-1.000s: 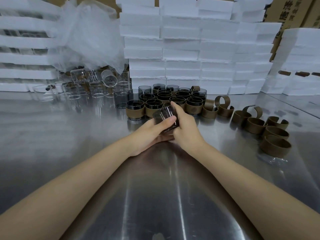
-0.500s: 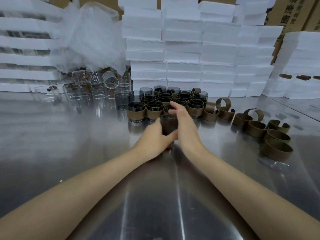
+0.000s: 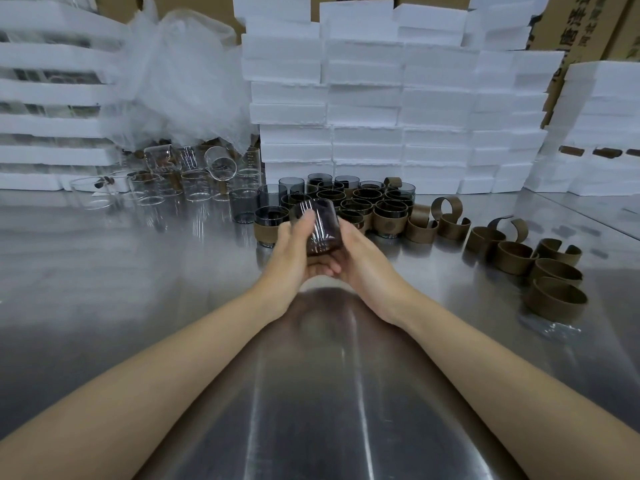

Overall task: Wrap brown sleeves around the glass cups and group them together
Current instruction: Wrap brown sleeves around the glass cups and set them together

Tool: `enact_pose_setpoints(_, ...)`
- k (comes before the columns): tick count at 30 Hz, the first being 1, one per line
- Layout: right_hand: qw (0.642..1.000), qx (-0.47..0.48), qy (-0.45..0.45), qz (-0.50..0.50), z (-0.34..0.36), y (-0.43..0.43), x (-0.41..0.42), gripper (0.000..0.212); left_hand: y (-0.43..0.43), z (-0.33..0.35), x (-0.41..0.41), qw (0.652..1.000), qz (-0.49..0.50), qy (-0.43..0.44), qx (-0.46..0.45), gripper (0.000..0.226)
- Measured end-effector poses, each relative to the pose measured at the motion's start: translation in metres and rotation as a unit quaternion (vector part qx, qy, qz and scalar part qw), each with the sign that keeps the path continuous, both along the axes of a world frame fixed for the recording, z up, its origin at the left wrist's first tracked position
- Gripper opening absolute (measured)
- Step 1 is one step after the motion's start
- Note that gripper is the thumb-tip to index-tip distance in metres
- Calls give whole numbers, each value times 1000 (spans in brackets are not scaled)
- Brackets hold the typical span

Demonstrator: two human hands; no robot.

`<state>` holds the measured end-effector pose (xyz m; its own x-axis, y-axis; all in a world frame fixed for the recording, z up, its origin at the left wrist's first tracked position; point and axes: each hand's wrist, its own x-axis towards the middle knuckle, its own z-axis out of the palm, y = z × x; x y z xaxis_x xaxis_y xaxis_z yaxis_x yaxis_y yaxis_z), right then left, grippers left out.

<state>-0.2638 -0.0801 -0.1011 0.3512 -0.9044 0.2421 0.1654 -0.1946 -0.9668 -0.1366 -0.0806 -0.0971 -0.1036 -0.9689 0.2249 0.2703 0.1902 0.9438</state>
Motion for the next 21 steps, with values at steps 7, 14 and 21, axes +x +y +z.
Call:
enact_pose_setpoints(7,985,-121,80,-94,-4,5,-4,73,-1,-2,6,991,87,-105,-7,54)
enact_pose_setpoints(14,959,-138,132,-209,-8,-3,-4,46,16,0,4,769,183,-461,-404,55)
enact_pose_setpoints(21,945,-211,174,-180,-3,4,-1,35,19,-1,-6,680,191,-563,-429,58)
